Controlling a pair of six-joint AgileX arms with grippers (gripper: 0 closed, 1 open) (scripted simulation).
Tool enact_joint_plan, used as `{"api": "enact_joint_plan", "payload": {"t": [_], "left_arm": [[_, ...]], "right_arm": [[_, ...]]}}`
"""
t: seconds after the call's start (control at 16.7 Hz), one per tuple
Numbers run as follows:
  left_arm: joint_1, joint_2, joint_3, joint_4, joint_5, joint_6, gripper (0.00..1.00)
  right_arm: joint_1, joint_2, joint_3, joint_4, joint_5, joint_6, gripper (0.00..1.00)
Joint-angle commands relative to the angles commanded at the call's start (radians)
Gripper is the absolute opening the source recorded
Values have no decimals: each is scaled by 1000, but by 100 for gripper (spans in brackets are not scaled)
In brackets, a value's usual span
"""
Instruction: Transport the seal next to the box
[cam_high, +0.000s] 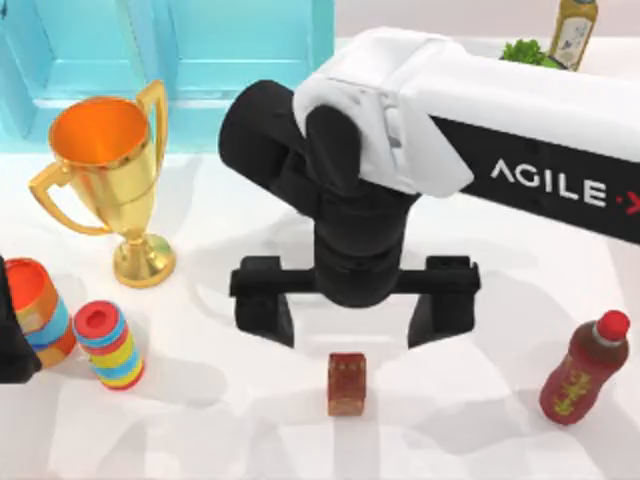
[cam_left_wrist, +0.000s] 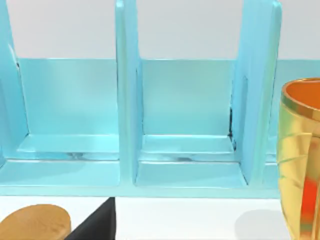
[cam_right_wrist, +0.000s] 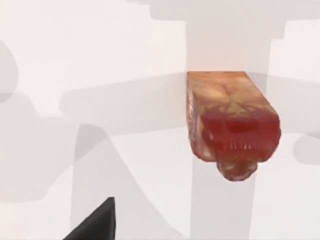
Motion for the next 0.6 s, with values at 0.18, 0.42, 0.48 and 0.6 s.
{"api": "enact_joint_plan", "payload": {"t": [0.18, 0.42, 0.48, 0.6], "left_arm": [[0, 0, 0, 0, 0, 0, 100], [0, 0, 0, 0, 0, 0, 100], [0, 0, 0, 0, 0, 0, 100], [0, 0, 0, 0, 0, 0, 100]], "right_arm": [[3, 14, -35, 39, 0, -1, 100], [5, 56, -152, 215, 0, 2, 100], [6, 68, -185, 264, 0, 3, 100], [7, 88, -240, 332, 1, 4, 100]]}}
